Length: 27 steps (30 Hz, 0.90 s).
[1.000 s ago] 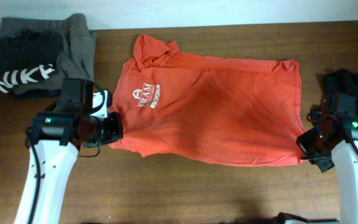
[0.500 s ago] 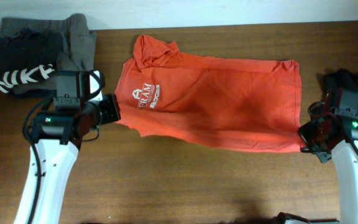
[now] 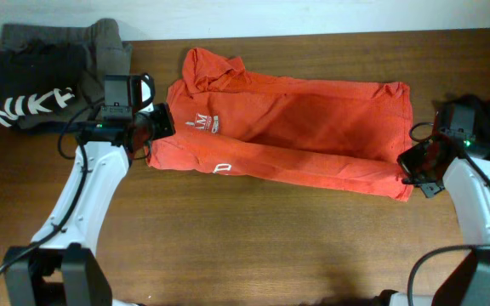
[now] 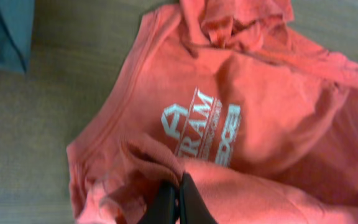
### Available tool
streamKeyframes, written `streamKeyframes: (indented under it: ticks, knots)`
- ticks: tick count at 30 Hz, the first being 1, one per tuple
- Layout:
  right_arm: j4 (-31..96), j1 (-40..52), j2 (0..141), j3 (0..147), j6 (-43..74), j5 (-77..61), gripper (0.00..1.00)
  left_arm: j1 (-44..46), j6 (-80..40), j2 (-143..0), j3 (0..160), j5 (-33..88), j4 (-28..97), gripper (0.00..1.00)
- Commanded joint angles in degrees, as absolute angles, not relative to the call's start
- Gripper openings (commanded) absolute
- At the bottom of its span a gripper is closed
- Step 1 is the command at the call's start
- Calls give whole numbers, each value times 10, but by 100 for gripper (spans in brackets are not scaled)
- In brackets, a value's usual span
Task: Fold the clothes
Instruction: 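Lift the bottom hem with both grippers and fold it up toward the collar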
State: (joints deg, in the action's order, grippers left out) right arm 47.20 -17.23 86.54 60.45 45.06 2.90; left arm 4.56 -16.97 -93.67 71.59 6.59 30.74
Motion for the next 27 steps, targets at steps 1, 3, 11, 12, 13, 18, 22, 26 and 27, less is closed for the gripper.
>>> streamKeyframes:
  ticks: [1,3,11,12,13,18,22,26,27]
  knots:
    - [451,-176,891,612,455,21,4,46,-171,-967,725,50,271,1]
    - [431,-175,903,612,454,21,4,46,-171,-985,725,44,242,1]
    - [375,-137,929,612,415,25,53,46,-171,-1033,725,44,207,33]
    - [370,-134,929,612,409,26,64,46,-171,-1036,725,44,203,43]
    - [364,-130,929,612,401,27,76,46,-171,-1040,725,44,198,52]
    - [373,-126,928,627,364,30,84,46,-155,-1036,731,46,183,60]
    - [437,-125,919,677,335,32,87,49,-123,-1013,745,51,198,61]
    - [479,-123,917,742,257,12,96,58,-103,-986,746,51,183,63]
    - [485,-123,917,761,243,2,100,61,-104,-984,747,51,173,64]
